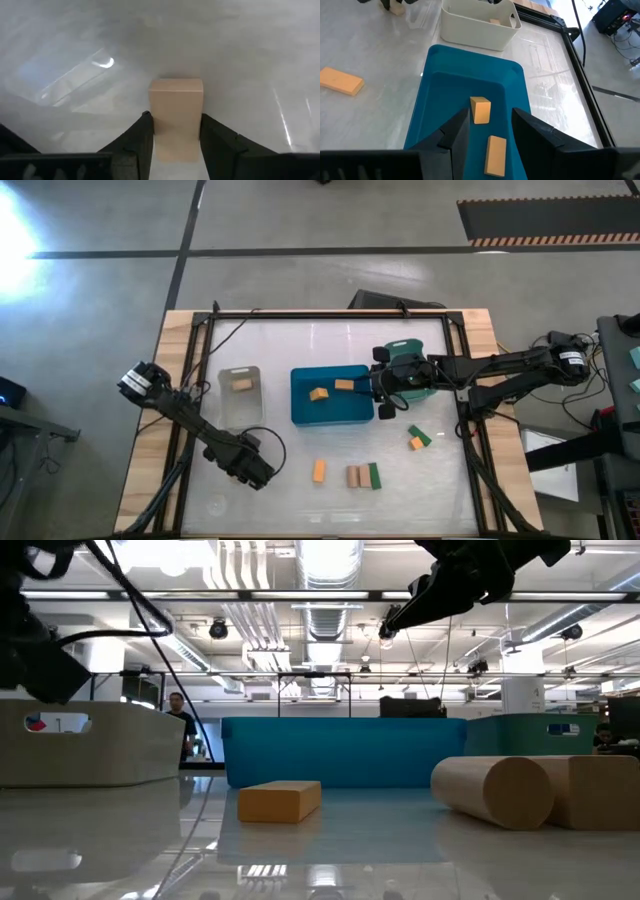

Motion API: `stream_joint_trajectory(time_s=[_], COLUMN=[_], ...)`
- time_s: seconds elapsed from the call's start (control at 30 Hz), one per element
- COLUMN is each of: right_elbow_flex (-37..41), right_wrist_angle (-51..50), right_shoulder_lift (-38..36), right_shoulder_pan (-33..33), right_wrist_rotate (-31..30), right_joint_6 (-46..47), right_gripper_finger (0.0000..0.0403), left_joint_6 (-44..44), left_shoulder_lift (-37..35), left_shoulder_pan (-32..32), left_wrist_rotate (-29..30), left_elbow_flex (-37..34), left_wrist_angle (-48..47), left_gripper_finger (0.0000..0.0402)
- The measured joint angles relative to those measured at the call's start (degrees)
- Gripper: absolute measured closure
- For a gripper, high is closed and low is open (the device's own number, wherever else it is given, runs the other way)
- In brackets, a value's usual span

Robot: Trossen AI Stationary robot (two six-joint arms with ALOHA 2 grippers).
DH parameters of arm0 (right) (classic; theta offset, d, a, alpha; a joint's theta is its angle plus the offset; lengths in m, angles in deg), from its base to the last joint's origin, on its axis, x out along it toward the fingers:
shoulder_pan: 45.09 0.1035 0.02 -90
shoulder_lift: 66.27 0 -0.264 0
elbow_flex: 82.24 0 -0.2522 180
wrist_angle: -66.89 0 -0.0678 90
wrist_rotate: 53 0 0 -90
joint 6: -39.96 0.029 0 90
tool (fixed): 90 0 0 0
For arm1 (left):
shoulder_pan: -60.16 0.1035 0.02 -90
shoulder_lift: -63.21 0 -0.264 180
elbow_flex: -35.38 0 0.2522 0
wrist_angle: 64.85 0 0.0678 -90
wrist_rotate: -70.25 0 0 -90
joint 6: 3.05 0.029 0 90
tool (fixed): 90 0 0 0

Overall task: Sort & place blocks by color
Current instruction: Put the brown block into the gray bin

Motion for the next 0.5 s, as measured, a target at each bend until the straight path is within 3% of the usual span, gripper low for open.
stream_joint_trajectory(time_s=[0.3,0.5], right_elbow_flex=[0.00,0.00], right_wrist_angle=[-0.31,-0.28], right_shoulder_lift=[0.00,0.00], right_shoulder_pan=[0.00,0.00], right_wrist_rotate=[-0.02,-0.02], right_joint_6=[-0.21,-0.79], right_gripper_finger=[0.0264,0.0264], left_joint_6=[26.29,36.26], left_shoulder_lift=[-5.90,-9.19], left_shoulder_pan=[0.72,6.16], left_wrist_rotate=[0.26,0.76], left_elbow_flex=[7.30,12.66], left_wrist_angle=[-1.30,-20.12], left_gripper_finger=[0.0286,0.0286])
